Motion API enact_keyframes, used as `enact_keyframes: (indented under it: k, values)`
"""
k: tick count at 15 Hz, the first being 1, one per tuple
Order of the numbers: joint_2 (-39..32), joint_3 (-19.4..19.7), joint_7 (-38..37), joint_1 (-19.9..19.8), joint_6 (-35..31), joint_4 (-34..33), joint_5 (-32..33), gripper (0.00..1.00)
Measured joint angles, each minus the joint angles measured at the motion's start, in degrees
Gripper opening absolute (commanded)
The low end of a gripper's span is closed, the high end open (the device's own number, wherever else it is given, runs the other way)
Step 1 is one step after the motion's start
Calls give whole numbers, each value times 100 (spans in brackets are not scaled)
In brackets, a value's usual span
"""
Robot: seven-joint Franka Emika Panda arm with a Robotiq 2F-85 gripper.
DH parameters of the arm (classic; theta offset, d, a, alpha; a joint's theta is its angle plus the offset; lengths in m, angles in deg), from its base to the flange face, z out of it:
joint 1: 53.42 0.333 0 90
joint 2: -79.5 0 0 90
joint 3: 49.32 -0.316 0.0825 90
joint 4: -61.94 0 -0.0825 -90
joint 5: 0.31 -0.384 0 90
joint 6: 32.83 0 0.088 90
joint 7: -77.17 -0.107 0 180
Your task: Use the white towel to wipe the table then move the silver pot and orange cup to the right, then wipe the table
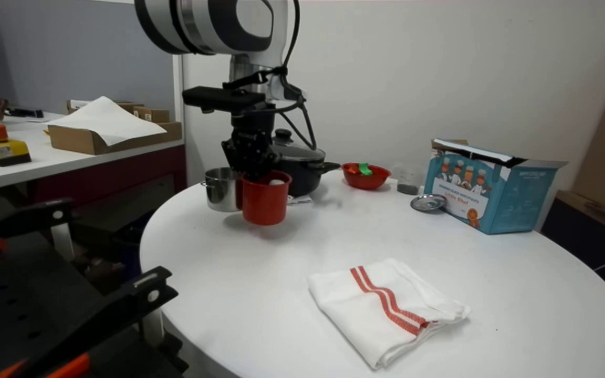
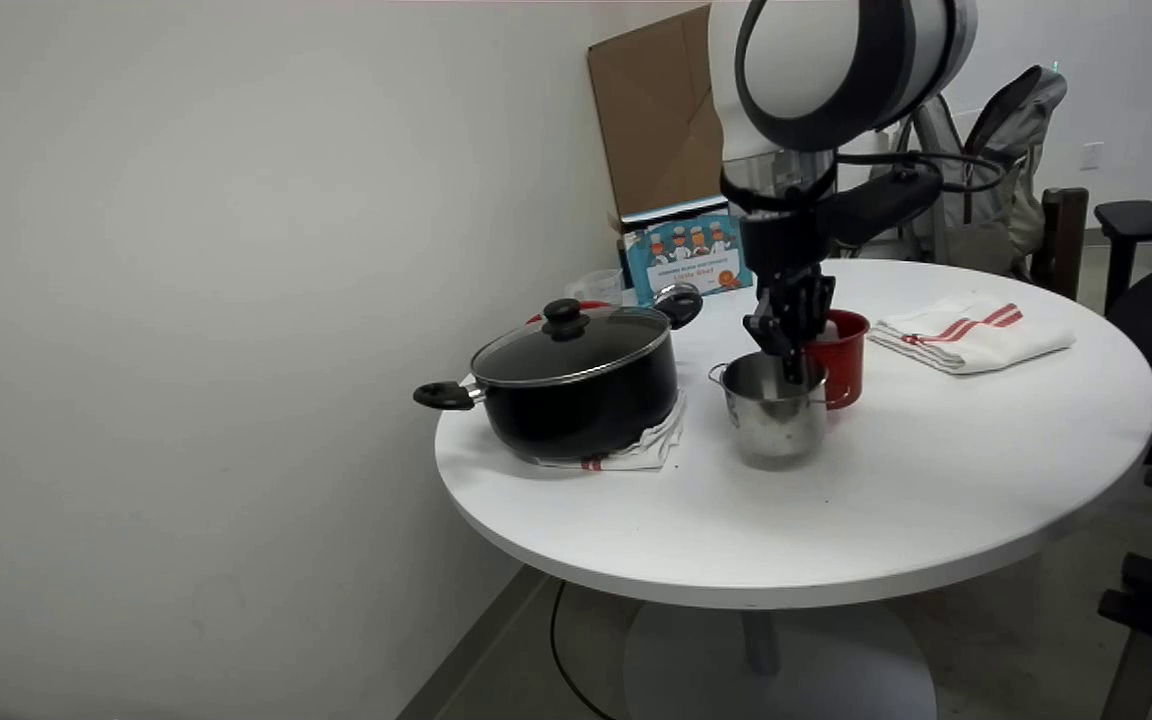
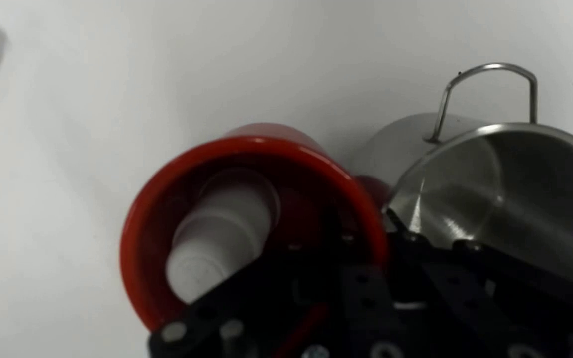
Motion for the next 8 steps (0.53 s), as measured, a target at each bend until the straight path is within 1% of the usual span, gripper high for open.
enact_keyframes:
  k: [4,8]
  values:
    - [399,-86,327,-586,362,-74,-81,7]
    - [643,-17,746,-1215,732,-368,-162,7]
